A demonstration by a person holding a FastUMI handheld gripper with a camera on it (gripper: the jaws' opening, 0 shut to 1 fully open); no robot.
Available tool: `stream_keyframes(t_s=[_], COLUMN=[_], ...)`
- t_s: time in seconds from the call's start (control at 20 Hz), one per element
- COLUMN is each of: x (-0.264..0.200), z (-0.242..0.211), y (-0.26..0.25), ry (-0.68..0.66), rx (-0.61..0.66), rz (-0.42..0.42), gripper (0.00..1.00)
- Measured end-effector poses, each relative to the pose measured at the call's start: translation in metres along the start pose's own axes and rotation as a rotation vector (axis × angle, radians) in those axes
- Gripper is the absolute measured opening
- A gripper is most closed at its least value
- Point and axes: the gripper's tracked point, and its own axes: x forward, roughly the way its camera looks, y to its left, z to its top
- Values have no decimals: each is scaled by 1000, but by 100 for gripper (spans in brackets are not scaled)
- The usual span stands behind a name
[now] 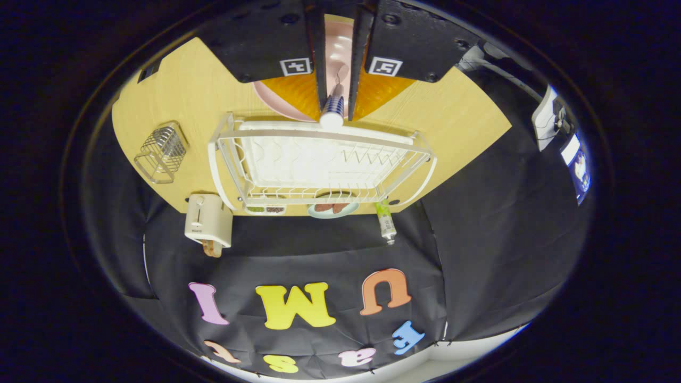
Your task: Take the plate from the dish rack, then take the spoon from the basket and place it into the plate.
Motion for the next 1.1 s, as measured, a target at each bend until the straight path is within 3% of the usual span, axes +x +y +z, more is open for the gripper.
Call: stream_keyframes(t_s=[0.05,0.2,0.3,0.65,0.75,1.1], x=[-2,-9,-16,-60,-74,-121], z=[4,21,32,52,49,9], y=[-4,-17,-24,-49,-59,-70], ry=[-17,-72,-117,-327,-384,-478], rx=[1,-13,-27,-79,-79,-37], rz=[-14,-52,-73,-156,-192,-208], gripper=[31,71,81,91,99,100])
